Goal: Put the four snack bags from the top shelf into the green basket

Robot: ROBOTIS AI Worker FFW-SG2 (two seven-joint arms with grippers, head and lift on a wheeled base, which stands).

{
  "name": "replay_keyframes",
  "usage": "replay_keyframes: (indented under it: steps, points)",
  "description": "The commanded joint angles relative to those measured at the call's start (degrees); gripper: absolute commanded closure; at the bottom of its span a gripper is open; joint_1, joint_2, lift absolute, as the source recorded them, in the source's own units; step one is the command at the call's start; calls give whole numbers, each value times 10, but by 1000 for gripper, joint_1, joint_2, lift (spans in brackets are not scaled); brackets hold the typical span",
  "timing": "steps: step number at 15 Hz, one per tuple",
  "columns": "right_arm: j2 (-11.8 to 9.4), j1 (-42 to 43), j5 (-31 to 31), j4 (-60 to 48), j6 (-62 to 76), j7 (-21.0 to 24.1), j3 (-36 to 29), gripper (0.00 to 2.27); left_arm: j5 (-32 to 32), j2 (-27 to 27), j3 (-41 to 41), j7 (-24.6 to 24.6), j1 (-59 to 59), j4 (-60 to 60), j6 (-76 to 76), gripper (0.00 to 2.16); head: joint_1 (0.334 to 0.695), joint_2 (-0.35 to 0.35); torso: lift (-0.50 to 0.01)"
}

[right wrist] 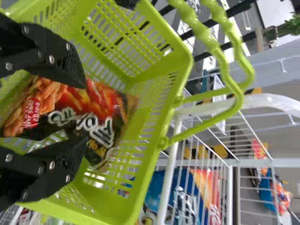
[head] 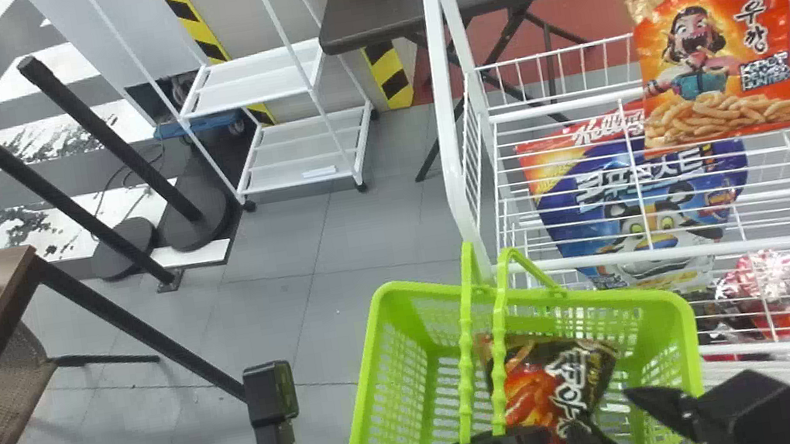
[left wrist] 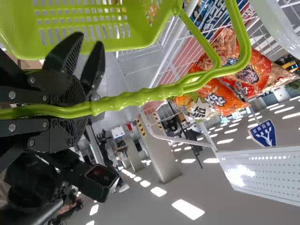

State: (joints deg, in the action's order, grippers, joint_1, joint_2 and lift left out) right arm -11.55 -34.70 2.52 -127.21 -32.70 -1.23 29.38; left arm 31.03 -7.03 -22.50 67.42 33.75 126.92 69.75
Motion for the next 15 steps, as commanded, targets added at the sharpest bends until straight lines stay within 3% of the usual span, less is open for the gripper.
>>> replay_keyframes:
  steps: [1, 4, 6, 8, 11, 15]
  points:
    - [-1, -15, 2, -30, 18, 0, -47, 46, 0, -1, 0, 1, 1, 0, 0, 2138, 695, 350, -1]
    - [4, -6, 2, -39, 18, 2, -111, 49, 1, -3, 0, 3, 3, -1, 0, 2138, 695, 294, -1]
    - [7, 30, 3, -27, 16, 4, -137, 53, 3, -3, 0, 5, 4, -1, 0, 2138, 695, 179, -1]
    - [14, 79, 6, 7, 16, 6, -159, 53, 4, -3, 1, 5, 4, -1, 0, 2138, 695, 121, -1]
    - [29, 161, 5, 77, 20, 7, -167, 53, 4, -3, 0, 6, 6, 0, 0, 2138, 695, 54, -1]
    - [52, 262, 4, 187, 48, 12, -167, 56, 4, -3, 5, 6, 6, 0, 0, 2138, 695, 29, -1]
